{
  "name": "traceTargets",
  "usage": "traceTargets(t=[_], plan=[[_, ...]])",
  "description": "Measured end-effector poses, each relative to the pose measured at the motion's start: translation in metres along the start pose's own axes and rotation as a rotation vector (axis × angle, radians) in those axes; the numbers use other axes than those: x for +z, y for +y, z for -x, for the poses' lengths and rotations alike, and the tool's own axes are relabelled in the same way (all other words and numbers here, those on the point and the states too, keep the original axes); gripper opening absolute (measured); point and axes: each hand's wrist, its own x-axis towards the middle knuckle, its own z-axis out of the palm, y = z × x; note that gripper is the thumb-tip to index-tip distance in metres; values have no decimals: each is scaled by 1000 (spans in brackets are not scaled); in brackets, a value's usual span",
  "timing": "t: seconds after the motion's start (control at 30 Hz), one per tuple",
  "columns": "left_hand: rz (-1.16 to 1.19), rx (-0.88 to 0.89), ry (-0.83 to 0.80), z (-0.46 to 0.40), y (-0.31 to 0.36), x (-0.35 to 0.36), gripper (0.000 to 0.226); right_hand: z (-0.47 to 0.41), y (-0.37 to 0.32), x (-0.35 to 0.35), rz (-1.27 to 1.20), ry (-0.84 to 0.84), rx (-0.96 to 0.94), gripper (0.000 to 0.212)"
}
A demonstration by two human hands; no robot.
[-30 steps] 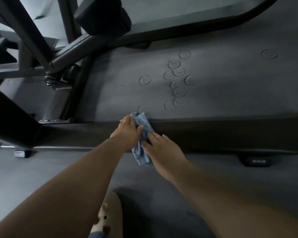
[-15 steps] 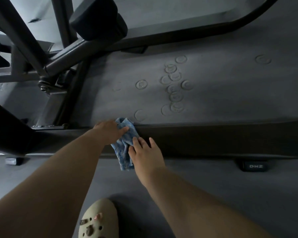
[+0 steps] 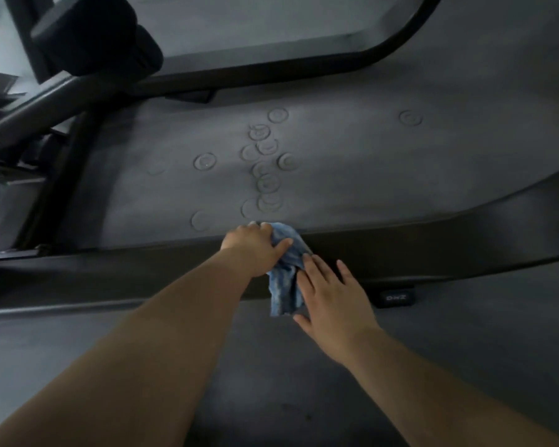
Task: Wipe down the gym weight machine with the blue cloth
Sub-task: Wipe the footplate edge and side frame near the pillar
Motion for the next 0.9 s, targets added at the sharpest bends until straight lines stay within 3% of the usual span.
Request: traceTargets(t=[0.2,0.43,0.53,0.6,0.7,0.8,0.9], plan=[[-46,95,8,-10,83,-8,72,30,65,-1,126,37,189,82],[-169,338,57,-11,163,-13,93,65,126,2,164,73,452,79],[-128,337,8,-23,156,-14,95,60,107,-14,49,-54,492,87],[-103,333,-36,-30,142,-20,91,49,91,-11,-64,1,486,77],[-71,297,-137,-33,114,-28,87,35,70,3,-108,69,465,83],[-4,239,-271,-41,82,-26,100,25,57,3,-58,35,373,75],[-6,197,-297,-42,72,-22,111,29,60,5,35,83,306,65]])
